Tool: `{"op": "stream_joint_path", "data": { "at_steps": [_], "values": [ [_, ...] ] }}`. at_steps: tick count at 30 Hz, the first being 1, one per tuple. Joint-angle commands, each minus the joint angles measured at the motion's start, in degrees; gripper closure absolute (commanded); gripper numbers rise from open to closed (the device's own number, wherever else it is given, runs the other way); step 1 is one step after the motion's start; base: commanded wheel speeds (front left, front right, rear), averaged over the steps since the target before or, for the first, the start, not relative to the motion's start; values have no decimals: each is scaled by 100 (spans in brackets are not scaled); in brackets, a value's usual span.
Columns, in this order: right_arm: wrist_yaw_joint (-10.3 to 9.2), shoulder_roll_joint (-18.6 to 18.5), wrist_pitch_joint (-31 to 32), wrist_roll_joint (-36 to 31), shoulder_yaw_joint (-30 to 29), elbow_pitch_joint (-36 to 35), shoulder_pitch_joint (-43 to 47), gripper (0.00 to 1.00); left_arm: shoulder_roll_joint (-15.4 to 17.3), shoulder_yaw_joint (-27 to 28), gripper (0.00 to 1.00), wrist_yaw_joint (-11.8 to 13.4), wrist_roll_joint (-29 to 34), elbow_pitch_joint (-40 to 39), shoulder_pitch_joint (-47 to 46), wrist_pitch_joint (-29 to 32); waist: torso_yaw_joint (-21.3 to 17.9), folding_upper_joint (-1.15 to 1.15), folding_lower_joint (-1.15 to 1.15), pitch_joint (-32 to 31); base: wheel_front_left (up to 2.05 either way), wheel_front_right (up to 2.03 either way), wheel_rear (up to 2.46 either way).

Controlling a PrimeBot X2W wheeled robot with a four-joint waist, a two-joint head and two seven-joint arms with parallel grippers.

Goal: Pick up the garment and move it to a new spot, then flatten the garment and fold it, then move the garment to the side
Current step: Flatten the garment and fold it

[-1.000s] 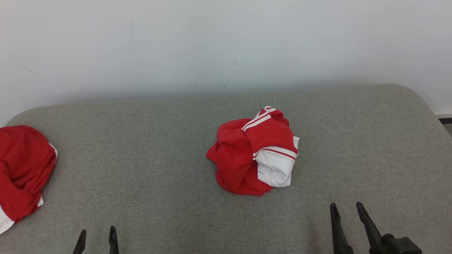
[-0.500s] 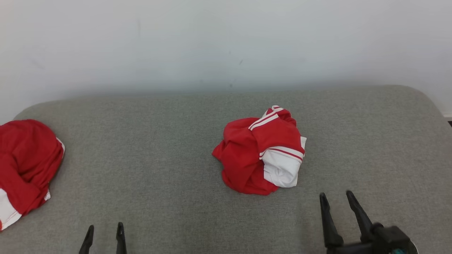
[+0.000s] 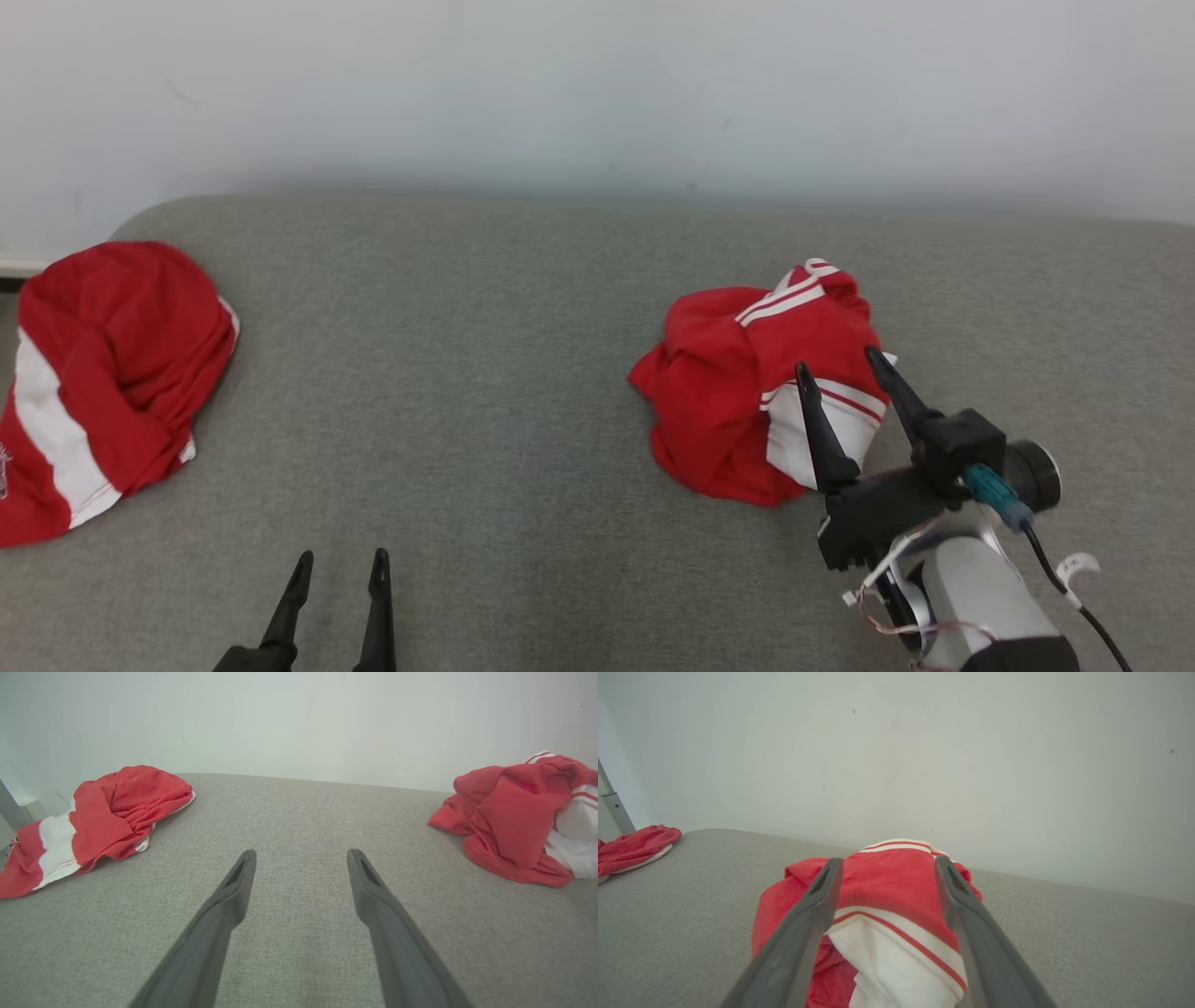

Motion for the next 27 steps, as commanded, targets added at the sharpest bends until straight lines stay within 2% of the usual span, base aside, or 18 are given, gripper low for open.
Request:
{"op": "stream_joint_path", "data": {
  "at_steps": [1, 6, 14, 15, 16, 17, 21, 27],
  "values": [
    [-13, -58, -3, -47, 48, 188, -166, 0, -10, -62, 0, 28, -29, 9, -107, -20, 268, 0, -1, 223, 0, 0, 0],
    [-13, -109, -5, -116, 167, 985, -630, 0, -9, -249, 0, 97, -160, 48, -198, -20, 497, 0, -1, 287, 0, 0, 0],
    [-13, -211, -4, -297, 316, 1475, -810, 0, -9, -436, 0, 190, -294, 36, -207, -20, 605, 0, -1, 303, 0, 0, 0],
    [-13, -232, -4, -353, 282, 1577, -838, 7, -7, -446, 0, 195, -306, 38, -211, -20, 605, 0, -1, 301, 0, 0, 0],
    [-13, -237, -5, -386, 196, 1577, -891, 65, -8, -458, 0, 200, -319, 41, -217, -20, 599, 0, -1, 302, 0, 0, 0],
    [-13, -225, -5, -423, 114, 1552, -921, 100, -9, -462, 0, 215, -337, 40, -226, -20, 588, 0, -1, 300, 0, 0, 0],
    [-13, -120, -4, -443, -87, 1430, -848, 100, -9, -425, 0, 232, -321, 34, -183, -20, 486, 0, -1, 236, 0, 0, 0],
    [-13, -81, -3, -147, -236, 819, -489, 100, -8, -346, 0, 217, -273, 41, -34, -20, 177, 0, -1, 62, 0, 0, 0]
  ]
}}
